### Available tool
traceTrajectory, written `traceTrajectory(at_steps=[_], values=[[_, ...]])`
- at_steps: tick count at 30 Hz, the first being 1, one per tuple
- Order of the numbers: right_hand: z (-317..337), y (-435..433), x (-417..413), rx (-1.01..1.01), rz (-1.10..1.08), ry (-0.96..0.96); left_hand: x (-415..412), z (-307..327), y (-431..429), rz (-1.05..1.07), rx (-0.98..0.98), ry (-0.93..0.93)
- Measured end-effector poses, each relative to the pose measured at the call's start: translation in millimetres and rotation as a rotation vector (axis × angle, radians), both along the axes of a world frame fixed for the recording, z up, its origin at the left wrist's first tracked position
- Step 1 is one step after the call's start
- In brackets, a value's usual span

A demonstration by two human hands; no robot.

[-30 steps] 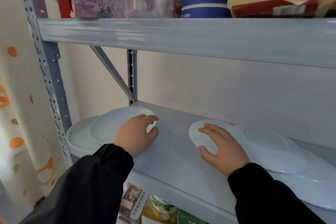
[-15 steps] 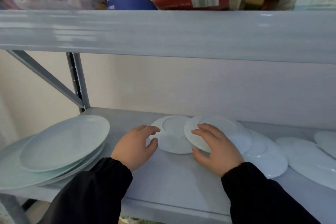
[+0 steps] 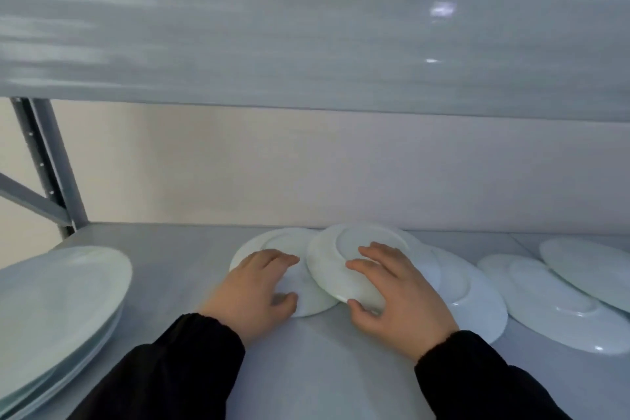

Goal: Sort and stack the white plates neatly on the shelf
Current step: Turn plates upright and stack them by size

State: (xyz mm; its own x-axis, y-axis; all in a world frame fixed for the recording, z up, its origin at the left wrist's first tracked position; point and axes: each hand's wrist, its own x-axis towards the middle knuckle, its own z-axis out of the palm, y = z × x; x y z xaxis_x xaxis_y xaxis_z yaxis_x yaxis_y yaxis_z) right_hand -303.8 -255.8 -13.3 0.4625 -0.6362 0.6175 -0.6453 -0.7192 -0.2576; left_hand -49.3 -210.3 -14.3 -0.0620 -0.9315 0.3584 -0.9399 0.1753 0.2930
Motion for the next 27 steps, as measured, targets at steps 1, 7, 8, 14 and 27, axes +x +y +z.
traceTrajectory(at_steps=[1, 7, 8, 14, 27], values=[[-1, -1, 0, -0.01, 0.001, 0.009, 0, -1, -1, -0.013, 0.019, -0.016], [-3, -4, -2, -0.008, -0.024, 0.061, -2, -4, 0, -0.036, 0.089, -0.087], [-3, -3, -2, -0.003, -0.032, 0.065, -3, -4, 3, -0.032, 0.095, -0.098], [-4, -1, -3, 0.012, -0.05, 0.102, -13, -2, 34, 0.003, 0.092, -0.147], [3, 7, -5, 0.143, -0.087, 0.142, -10, -1, 129, -0.02, 0.069, -0.169]])
